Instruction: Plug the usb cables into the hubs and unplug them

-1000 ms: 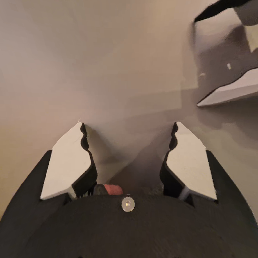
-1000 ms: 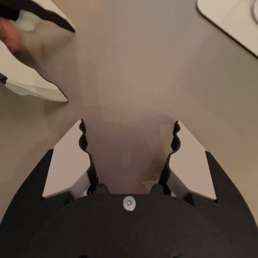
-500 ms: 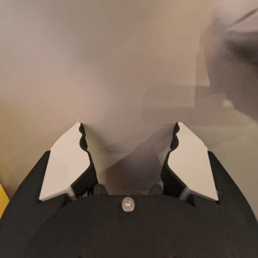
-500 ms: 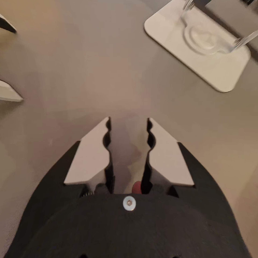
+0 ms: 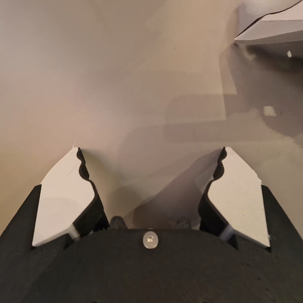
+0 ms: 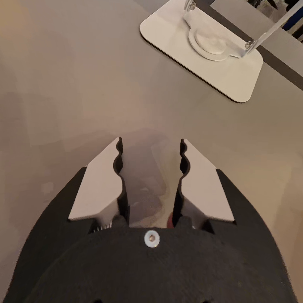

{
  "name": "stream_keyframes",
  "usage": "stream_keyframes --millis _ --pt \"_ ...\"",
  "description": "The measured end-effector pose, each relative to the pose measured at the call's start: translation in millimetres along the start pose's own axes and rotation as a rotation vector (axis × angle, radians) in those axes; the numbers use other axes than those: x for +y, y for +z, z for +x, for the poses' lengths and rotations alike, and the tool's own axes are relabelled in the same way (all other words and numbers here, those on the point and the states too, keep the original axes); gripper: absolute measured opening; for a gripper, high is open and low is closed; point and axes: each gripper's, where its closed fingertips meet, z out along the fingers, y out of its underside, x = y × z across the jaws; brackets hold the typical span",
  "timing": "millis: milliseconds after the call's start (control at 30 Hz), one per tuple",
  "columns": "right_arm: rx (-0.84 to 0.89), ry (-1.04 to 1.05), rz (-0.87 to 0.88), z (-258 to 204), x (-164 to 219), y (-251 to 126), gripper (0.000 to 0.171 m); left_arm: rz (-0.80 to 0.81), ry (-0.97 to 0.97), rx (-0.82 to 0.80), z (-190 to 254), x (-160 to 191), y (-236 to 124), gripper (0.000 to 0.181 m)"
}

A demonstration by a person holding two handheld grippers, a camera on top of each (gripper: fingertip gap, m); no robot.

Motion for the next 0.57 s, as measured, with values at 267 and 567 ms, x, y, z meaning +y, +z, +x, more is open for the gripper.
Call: stream_keyframes --millis 267,567 --pt "-0.273 0.192 -0.019 -11 1 2 0.079 0.001 0.0 0.0 0 0 0 0.146" --pt "-0.312 0.001 -0.098 -45 11 3 0.155 0.0 0.0 0.0 0 1 -1 0.146"
